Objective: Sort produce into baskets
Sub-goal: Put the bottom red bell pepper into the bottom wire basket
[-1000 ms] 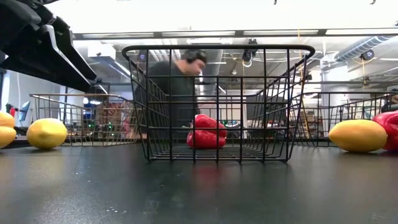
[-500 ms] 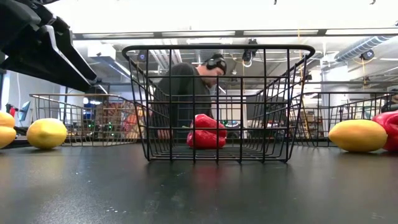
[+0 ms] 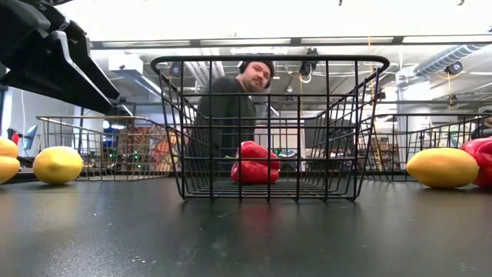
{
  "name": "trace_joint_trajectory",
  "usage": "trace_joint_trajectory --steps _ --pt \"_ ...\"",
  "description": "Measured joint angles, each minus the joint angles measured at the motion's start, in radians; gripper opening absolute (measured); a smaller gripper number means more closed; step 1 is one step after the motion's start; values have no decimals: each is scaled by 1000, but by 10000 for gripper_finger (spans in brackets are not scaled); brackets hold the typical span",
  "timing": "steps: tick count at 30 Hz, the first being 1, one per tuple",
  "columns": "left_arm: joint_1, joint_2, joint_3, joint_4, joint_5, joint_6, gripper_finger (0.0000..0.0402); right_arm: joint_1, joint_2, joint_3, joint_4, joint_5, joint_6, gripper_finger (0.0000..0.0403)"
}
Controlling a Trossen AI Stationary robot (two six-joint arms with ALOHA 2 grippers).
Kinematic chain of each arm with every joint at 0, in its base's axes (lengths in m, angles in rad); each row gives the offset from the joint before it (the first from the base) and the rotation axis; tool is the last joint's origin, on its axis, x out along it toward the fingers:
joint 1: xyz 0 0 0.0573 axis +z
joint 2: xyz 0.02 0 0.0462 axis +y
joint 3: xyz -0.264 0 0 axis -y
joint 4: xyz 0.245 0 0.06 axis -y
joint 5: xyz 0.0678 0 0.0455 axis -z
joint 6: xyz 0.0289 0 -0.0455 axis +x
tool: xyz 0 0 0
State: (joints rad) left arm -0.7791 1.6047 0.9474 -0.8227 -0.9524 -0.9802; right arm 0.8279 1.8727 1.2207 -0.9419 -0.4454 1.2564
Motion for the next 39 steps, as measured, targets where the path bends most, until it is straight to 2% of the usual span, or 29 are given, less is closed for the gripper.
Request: trace_joint_trajectory --steps 6,13,19,24,27,33,39 --pt "0 0 0 0 -1 0 350 -42 -32 57 -21 15 -43 286" --pt "0 0 0 1 -1 0 350 -110 -122 172 -115 149 -130 284" --pt "0 0 0 1 -1 0 350 -166 -236 292 -124 382 -249 291" --pt "0 0 0 1 -1 0 350 -229 -313 383 -116 624 -416 284" --pt "0 0 0 1 -1 -1 350 -287 -331 416 -73 725 -552 286" --pt "0 0 0 1 0 -1 350 -420 -281 446 122 729 -845 289" --pt "0 0 0 1 33 -2 350 -532 -177 456 142 680 -1026 290"
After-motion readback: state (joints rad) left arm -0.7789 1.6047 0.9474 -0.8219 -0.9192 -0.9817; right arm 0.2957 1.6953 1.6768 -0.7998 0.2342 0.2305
